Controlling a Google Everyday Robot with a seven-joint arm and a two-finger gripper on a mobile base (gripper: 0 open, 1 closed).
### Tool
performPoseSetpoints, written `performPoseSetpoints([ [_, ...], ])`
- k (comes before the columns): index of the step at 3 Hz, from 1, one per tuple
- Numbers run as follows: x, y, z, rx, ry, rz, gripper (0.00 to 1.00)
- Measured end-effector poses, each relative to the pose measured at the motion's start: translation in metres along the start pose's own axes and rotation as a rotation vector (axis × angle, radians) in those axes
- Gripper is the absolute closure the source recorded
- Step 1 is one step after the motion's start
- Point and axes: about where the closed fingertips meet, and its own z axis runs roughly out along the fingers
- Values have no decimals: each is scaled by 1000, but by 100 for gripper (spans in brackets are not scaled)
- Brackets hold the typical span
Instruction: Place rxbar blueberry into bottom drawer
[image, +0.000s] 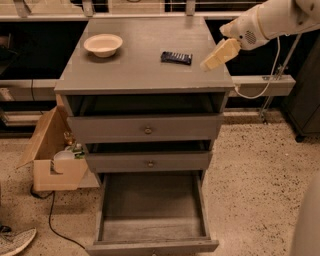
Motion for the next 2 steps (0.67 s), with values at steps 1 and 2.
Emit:
performPoseSetpoints([
  [1, -5, -28, 49, 17, -26, 32, 0],
  [2, -8, -50, 94, 77, -9, 97, 0],
])
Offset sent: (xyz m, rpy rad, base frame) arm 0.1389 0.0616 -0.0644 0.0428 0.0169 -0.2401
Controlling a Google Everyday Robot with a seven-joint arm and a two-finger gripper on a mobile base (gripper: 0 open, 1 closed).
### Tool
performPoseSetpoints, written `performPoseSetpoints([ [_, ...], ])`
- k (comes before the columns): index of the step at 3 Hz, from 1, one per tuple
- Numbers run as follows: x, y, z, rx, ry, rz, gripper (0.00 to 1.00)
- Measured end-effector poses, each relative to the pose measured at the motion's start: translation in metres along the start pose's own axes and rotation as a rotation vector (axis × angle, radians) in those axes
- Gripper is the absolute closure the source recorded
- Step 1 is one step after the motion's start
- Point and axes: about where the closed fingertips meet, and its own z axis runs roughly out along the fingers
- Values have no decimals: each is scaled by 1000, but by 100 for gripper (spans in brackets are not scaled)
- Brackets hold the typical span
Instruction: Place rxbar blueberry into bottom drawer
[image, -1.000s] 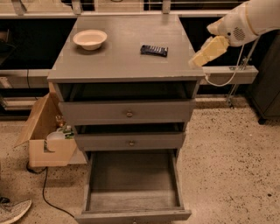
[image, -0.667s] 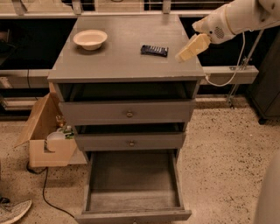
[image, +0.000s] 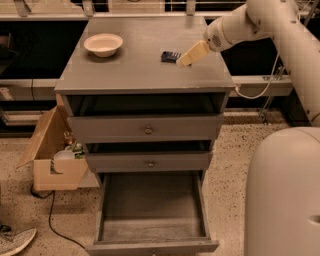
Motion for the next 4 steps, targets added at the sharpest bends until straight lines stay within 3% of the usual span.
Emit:
performPoseSetpoints([
  [1, 3, -15, 31, 47, -4, 100, 0],
  [2, 4, -21, 60, 58, -16, 186, 0],
  [4, 6, -25, 77, 62, -26, 185, 0],
])
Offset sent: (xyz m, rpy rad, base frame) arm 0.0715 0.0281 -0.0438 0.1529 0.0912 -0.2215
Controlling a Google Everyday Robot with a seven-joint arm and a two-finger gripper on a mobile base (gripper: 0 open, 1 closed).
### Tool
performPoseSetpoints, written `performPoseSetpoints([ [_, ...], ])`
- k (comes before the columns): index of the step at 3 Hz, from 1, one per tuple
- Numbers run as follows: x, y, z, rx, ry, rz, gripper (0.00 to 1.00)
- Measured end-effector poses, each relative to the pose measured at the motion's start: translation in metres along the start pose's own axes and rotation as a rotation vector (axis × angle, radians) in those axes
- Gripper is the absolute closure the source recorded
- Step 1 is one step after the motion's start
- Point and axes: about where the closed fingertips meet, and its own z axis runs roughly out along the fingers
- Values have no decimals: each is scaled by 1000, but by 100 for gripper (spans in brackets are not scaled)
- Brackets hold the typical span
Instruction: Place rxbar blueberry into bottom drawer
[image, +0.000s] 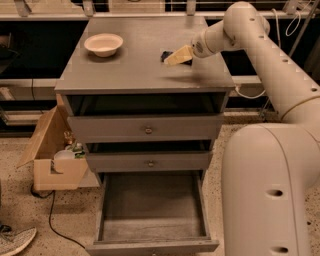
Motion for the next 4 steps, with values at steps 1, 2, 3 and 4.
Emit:
performPoseSetpoints([
  [1, 4, -8, 19, 22, 15, -34, 0],
  [2, 13, -14, 32, 19, 33, -38, 0],
  [3, 21, -15, 43, -1, 45, -18, 0],
  [4, 22, -17, 46, -12, 40, 12, 16],
])
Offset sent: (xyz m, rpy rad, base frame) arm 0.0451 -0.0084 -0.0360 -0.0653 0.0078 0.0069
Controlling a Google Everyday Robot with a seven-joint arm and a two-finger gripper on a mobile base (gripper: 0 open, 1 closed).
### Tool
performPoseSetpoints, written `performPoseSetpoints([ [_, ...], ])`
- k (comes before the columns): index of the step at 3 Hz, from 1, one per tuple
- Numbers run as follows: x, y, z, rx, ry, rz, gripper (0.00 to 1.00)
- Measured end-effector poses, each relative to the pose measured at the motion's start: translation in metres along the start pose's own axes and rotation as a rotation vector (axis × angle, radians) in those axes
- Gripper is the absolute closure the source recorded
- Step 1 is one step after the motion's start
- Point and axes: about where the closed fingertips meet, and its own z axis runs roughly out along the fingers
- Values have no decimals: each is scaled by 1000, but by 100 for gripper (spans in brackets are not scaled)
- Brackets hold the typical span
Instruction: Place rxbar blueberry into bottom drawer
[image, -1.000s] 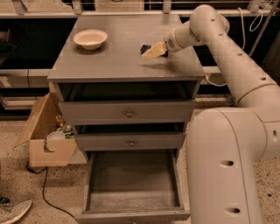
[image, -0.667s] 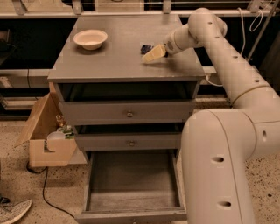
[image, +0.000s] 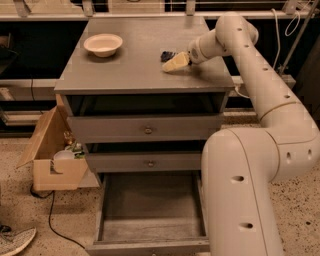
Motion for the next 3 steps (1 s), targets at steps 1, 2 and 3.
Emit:
performPoseSetpoints([
  [1, -6, -4, -6, 4, -23, 16, 39],
  [2, -21, -6, -21, 17, -66, 10, 63],
  [3, -40, -4, -36, 34, -119, -7, 94],
])
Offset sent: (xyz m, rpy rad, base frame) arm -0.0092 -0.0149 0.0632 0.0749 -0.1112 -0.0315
